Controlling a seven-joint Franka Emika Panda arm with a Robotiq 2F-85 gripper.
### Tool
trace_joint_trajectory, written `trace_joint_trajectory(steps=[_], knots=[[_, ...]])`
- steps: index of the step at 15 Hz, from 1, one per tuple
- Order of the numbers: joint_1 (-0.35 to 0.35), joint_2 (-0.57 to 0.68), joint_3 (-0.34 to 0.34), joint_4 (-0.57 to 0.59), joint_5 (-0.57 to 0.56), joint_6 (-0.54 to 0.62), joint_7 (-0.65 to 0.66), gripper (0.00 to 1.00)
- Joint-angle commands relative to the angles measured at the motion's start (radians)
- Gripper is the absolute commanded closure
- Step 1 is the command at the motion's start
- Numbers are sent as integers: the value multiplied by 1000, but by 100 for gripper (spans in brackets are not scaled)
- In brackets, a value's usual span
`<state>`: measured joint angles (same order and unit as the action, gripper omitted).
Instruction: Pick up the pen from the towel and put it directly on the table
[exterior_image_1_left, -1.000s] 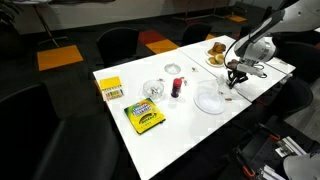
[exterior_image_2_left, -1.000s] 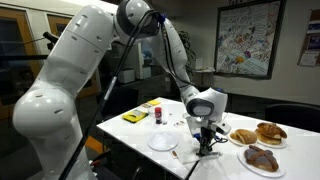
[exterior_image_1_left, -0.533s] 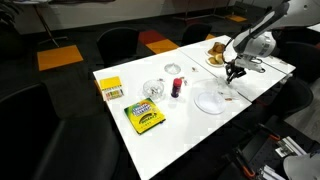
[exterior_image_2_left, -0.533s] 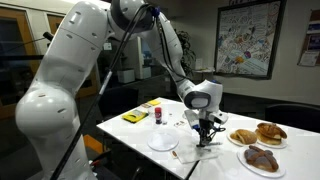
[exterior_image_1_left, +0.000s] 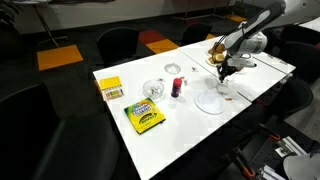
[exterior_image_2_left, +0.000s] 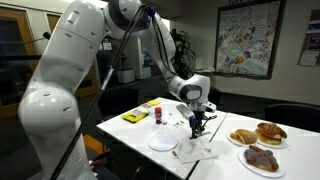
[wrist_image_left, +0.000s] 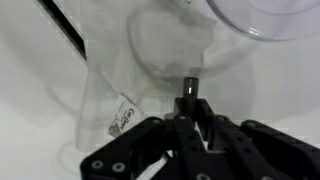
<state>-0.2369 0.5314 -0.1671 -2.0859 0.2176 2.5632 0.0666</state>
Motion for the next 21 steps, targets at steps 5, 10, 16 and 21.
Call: trace_joint_trajectory(steps=[5, 10, 16, 21], knots=[[-12, 11, 77, 109, -71, -131, -194, 96], [-23, 57, 93, 174, -86, -183, -303, 96], [6, 132, 93, 241, -116, -228, -289, 60], [18, 134, 96, 235, -135, -226, -285, 31]])
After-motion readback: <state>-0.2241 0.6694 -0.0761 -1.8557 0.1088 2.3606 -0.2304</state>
